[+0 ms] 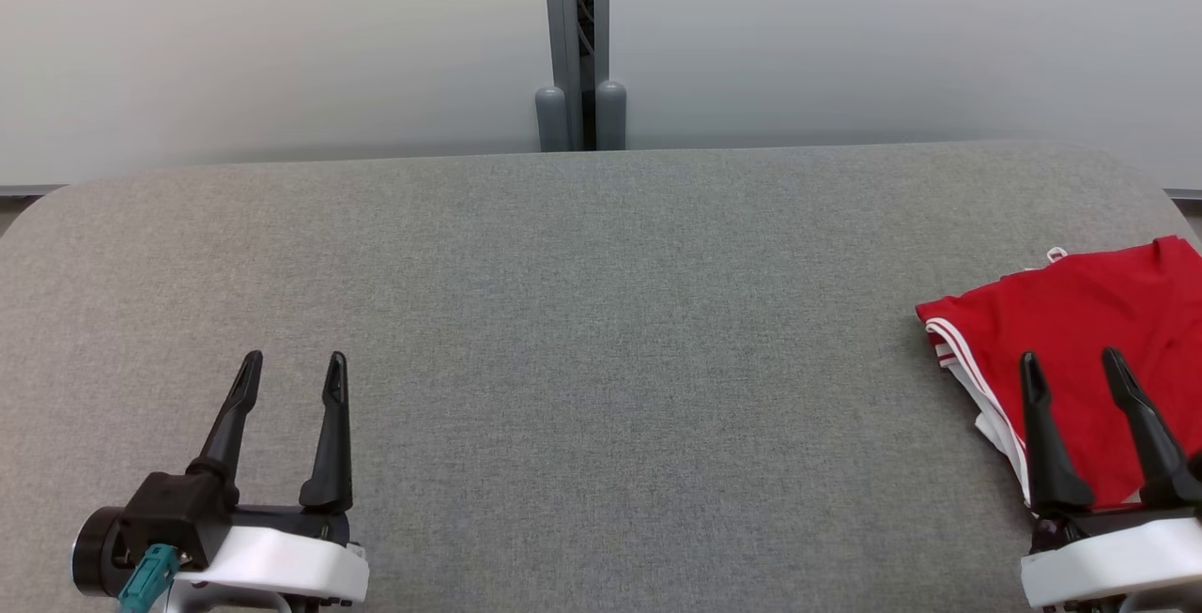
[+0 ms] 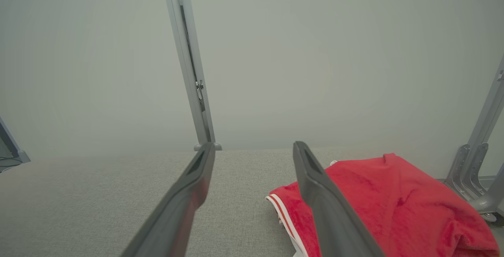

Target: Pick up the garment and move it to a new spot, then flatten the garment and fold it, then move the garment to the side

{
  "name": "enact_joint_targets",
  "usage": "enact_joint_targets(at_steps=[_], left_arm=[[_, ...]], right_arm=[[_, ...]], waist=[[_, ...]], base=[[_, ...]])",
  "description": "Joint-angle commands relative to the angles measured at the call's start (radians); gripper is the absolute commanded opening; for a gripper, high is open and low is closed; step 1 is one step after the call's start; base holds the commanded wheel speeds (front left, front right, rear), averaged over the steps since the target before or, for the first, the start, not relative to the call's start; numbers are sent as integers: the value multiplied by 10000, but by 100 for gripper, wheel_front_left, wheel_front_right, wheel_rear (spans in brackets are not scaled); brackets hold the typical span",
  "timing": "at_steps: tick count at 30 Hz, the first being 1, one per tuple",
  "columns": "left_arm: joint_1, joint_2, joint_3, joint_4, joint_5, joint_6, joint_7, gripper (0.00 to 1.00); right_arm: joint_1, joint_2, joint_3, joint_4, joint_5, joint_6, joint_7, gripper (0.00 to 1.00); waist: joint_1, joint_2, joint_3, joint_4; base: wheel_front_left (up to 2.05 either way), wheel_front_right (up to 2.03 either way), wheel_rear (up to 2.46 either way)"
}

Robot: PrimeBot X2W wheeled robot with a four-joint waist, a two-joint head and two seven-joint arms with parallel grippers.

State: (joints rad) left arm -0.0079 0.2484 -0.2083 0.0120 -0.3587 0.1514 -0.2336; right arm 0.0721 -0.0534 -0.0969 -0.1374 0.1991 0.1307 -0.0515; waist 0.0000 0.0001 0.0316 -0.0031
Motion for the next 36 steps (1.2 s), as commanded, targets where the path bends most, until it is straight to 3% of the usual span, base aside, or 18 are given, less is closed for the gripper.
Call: enact_joint_targets(at_steps=[1,15,16,19,36], left_arm=[[24,83,21,12,-32,61,-18,100],[46,113,-57,95,-158,72,35,100],[10,31,-69,71,-139,65,49,0],[166,-159,-157,345,-128,69,77,0],[-518,-558,-287,1143,-3078,-574,37,0]], right_arm=[[124,0,-53,-6,37,3,41,100],[163,6,-26,62,124,3,72,100],[45,19,14,57,116,0,39,0],[162,132,71,357,115,0,42,0],[-767,14,-925,1583,2967,0,1194,0]], waist=[[0,-1,-6,2],[0,-1,-227,-50],[0,-1,-229,-48],[0,-1,-233,-47],[0,-1,-232,-37]], base=[[0,0,0],[0,0,0],[0,0,0],[0,0,0],[0,0,0]])
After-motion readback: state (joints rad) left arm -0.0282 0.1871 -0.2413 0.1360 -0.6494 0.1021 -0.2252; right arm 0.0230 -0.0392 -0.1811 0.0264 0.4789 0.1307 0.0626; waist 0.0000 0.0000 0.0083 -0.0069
